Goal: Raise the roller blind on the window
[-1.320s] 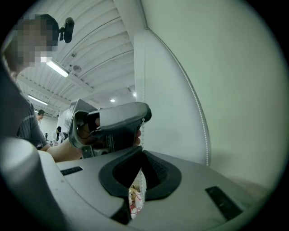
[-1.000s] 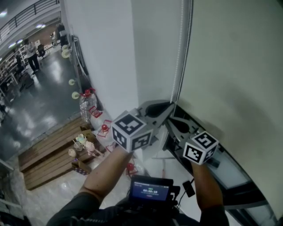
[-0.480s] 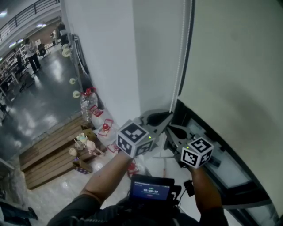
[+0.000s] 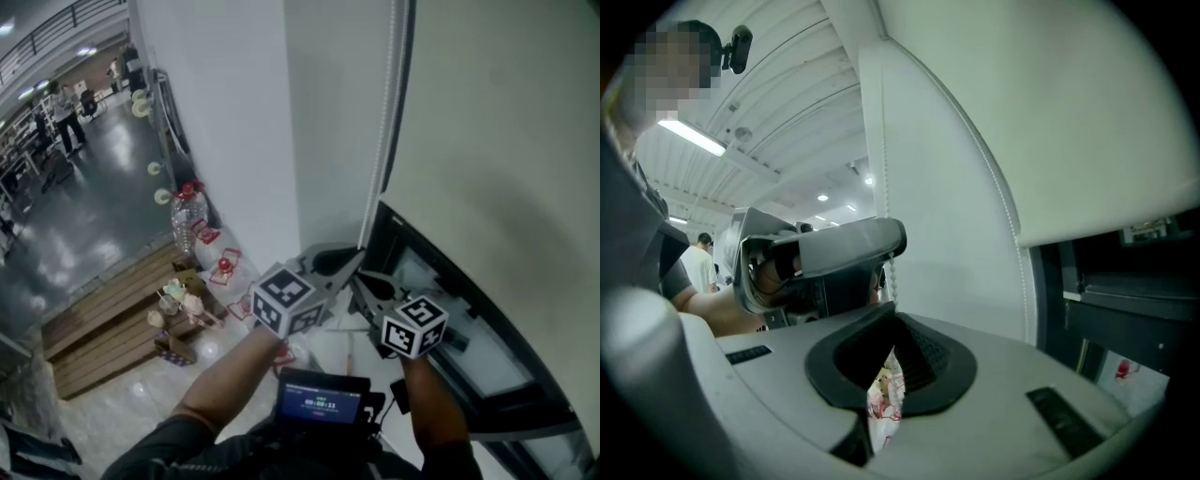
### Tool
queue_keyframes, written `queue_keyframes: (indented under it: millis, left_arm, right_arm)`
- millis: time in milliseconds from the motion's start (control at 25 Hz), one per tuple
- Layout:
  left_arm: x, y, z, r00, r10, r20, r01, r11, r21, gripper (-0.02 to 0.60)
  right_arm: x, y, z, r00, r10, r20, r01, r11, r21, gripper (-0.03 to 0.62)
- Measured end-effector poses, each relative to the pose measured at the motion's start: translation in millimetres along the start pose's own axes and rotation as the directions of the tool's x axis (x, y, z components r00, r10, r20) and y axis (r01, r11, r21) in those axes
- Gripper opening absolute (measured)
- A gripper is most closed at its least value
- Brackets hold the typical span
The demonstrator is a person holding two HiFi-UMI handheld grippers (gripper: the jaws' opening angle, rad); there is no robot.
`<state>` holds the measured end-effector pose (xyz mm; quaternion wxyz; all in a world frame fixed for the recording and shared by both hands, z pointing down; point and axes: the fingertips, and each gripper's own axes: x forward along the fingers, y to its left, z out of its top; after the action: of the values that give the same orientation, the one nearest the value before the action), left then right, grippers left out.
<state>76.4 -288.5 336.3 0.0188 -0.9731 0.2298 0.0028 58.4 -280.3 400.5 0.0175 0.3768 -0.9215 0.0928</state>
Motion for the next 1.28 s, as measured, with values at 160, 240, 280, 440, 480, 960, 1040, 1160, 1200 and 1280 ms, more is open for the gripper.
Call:
queue_keyframes:
  millis: [160, 240, 280, 440, 480, 960, 1040, 1160, 1200, 1280]
  left_arm:
    - [-1.0, 3.6, -1.1, 1.0, -0.004, -0.009, 0.004, 1.0, 0.001, -0.003]
    - [-3.2, 3.3, 1.6, 1.0, -0.01, 0.003, 0.01, 1.0, -0.014, -0.003]
    - [-4.9, 1.8, 3.6, 1.0, -0.015, 0.012, 0.015, 1.0, -0.019, -0.003]
    - [-8.6, -2.1, 1.5, 1.0, -0.027, 0.015, 0.027, 1.0, -0.007, -0.003]
    - [-8.9, -2.2, 0.3, 0.999, -0.03, 0.017, 0.03, 0.999, -0.011, -0.003]
    - [-13.3, -11.0, 9.1, 0.997, -0.065, 0.046, 0.065, 0.998, 0.0, -0.003]
    - [-12.9, -12.5, 7.6, 0.997, -0.067, 0.036, 0.067, 0.998, 0.002, -0.003]
    - [-12.8, -12.1, 4.6, 0.998, -0.064, 0.027, 0.064, 0.998, 0.0, -0.003]
    - [-13.4, -11.1, 3.4, 0.998, -0.062, 0.027, 0.062, 0.998, -0.003, -0.003]
    - [-14.6, -8.8, 1.0, 0.998, -0.059, 0.031, 0.059, 0.998, -0.005, -0.003]
  right_arm:
    - [0.5, 0.8, 3.7, 1.0, 0.01, -0.01, -0.01, 1.0, 0.007, 0.017]
    - [-4.1, 1.6, 6.2, 1.0, 0.01, -0.021, -0.011, 1.0, -0.018, 0.017]
    - [-8.6, 0.3, 7.5, 1.0, -0.001, -0.029, 0.0, 0.999, -0.04, 0.019]
    - [-31.8, -14.5, 19.3, 0.998, -0.038, -0.051, 0.033, 0.994, -0.102, 0.114]
    - [-37.2, -17.8, 29.3, 0.999, -0.035, -0.032, 0.032, 0.994, -0.101, 0.114]
    - [-22.4, 22.5, 163.5, 0.983, 0.144, 0.114, -0.12, 0.974, -0.191, 0.114]
    - [-14.4, 27.1, 167.7, 0.981, 0.162, 0.103, -0.139, 0.97, -0.2, 0.114]
    - [-9.7, 32.1, 166.4, 0.976, 0.192, 0.104, -0.171, 0.969, -0.181, 0.012]
    - [-9.3, 32.6, 165.0, 0.974, 0.196, 0.113, -0.175, 0.969, -0.177, 0.011]
    - [-8.8, 30.8, 162.3, 0.972, 0.199, 0.128, -0.176, 0.97, -0.17, 0.011]
